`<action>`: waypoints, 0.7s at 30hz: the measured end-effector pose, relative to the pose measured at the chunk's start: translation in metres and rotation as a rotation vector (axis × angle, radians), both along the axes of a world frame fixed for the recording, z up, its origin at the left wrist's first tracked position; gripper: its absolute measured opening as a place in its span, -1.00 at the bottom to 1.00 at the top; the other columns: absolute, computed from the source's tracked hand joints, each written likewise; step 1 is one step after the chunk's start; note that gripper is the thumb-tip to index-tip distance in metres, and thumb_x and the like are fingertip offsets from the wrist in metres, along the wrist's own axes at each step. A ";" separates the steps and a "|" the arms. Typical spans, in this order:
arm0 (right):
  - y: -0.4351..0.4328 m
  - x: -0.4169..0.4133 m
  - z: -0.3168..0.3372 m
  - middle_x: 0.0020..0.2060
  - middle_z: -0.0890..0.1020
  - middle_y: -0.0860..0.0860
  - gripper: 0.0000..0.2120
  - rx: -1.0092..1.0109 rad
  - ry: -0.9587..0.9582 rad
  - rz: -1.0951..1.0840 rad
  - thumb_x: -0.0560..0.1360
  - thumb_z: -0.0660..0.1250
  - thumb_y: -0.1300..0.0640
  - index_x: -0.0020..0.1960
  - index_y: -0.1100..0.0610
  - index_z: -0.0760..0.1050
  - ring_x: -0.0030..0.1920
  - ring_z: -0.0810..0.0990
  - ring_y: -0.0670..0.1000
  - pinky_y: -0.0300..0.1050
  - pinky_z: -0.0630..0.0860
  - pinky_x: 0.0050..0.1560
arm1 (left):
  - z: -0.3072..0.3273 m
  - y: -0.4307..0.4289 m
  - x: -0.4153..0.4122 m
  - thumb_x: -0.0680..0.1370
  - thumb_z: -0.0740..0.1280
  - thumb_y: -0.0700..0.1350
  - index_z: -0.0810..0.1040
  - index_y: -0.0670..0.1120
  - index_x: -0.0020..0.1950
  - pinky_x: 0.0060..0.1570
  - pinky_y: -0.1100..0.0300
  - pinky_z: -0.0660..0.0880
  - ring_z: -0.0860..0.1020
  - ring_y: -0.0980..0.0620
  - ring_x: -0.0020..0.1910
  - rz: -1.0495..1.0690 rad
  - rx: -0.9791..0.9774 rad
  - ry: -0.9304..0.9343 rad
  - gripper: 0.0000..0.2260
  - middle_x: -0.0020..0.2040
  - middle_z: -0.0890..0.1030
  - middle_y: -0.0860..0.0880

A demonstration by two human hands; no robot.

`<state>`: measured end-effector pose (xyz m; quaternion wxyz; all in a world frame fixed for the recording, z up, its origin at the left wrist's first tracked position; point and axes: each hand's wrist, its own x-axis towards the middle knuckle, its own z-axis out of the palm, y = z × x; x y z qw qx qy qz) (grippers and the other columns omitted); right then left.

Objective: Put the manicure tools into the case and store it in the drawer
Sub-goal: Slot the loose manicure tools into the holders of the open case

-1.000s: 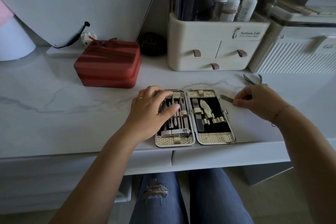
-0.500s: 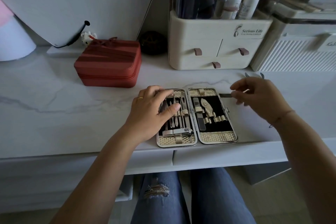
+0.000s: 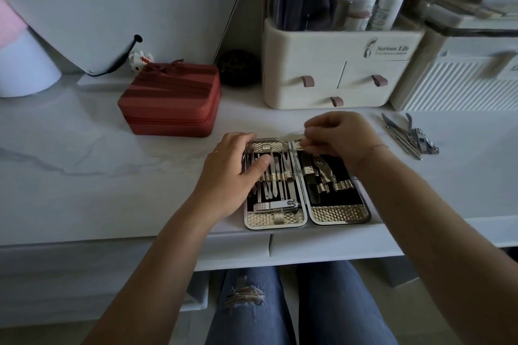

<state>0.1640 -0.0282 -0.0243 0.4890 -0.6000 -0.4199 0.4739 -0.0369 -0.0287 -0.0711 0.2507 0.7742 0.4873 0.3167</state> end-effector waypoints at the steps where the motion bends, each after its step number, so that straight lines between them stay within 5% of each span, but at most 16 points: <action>1: 0.002 -0.004 -0.002 -0.34 0.58 0.17 -0.93 -0.011 -0.011 0.008 0.43 0.32 0.44 -0.14 0.31 0.50 -0.45 0.63 -0.04 -0.24 0.61 -0.35 | 0.000 0.000 0.000 0.54 0.24 0.10 0.35 -0.04 0.38 0.29 -0.02 0.33 0.36 0.08 0.30 -0.001 -0.004 -0.003 -0.56 0.31 0.38 0.04; 14: 0.009 -0.010 -0.006 -0.37 0.59 0.20 -0.91 -0.055 -0.055 0.057 0.40 0.36 0.44 -0.19 0.31 0.48 -0.46 0.63 -0.01 -0.21 0.62 -0.35 | 0.000 0.000 0.000 0.52 0.23 0.14 0.38 -0.03 0.34 0.29 -0.03 0.33 0.39 0.05 0.28 0.010 -0.006 -0.010 -0.56 0.27 0.41 0.05; 21: 0.004 -0.005 -0.008 -0.36 0.63 0.15 -0.91 0.043 -0.405 0.129 0.40 0.43 0.28 -0.12 0.26 0.56 -0.46 0.60 -0.07 -0.26 0.57 -0.40 | 0.001 -0.001 -0.001 0.54 0.26 0.08 0.39 -0.04 0.33 0.29 0.00 0.33 0.39 0.05 0.28 0.012 -0.014 -0.020 -0.60 0.27 0.42 0.04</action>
